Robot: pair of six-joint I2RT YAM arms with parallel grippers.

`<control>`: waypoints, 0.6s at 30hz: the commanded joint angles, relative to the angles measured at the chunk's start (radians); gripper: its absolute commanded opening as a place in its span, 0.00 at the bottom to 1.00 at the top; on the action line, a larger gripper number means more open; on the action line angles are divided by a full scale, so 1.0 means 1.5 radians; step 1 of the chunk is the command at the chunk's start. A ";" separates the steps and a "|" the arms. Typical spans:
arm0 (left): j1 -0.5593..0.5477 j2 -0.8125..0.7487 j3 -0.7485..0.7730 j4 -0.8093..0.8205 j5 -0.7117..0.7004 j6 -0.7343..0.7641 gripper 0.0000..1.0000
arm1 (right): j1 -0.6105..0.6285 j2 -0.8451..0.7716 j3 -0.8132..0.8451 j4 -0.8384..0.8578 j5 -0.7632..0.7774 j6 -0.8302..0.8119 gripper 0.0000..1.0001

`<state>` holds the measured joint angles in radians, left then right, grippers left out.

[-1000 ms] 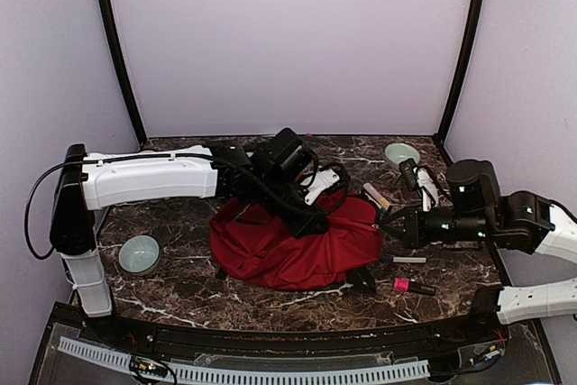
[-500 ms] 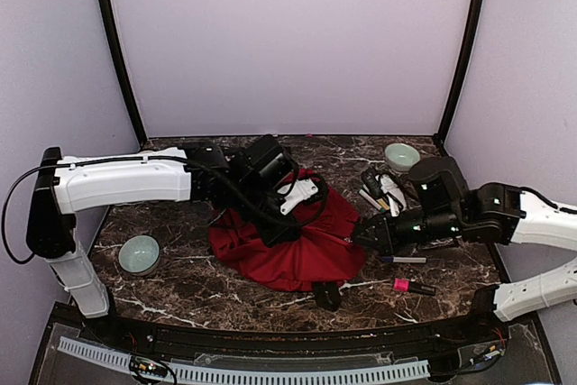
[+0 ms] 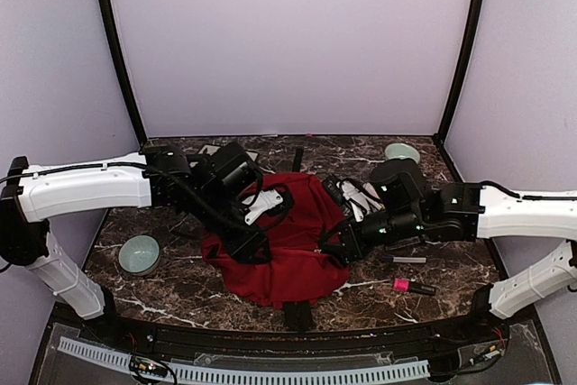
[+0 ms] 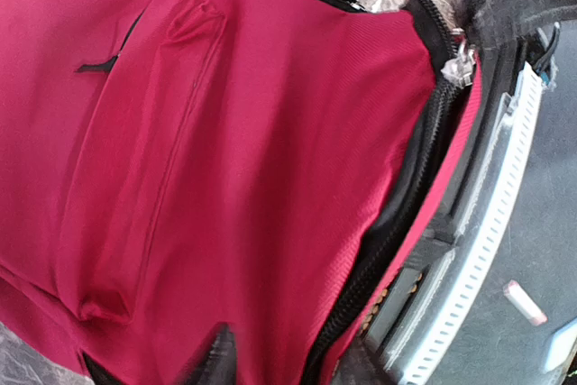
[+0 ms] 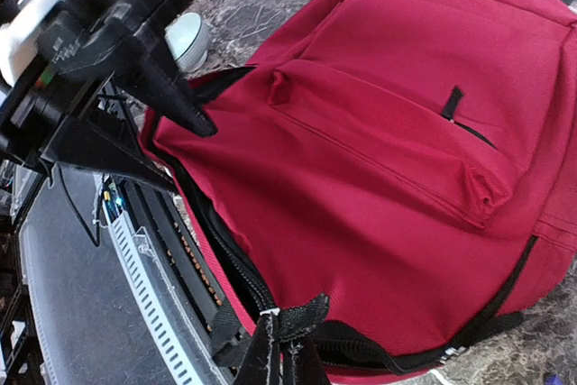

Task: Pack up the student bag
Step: Zip the student bag into the largest pocket of the bag, then hold the largest pocket of the student bag.

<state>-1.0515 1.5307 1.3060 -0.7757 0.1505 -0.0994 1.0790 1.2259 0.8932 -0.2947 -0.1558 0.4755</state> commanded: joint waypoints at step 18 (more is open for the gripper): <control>-0.025 0.107 0.081 0.122 0.126 0.039 0.74 | 0.004 -0.084 -0.066 0.076 0.052 0.040 0.00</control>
<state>-1.0855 1.6539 1.3830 -0.6163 0.3042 -0.0898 1.0809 1.1488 0.8150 -0.2565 -0.1246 0.5106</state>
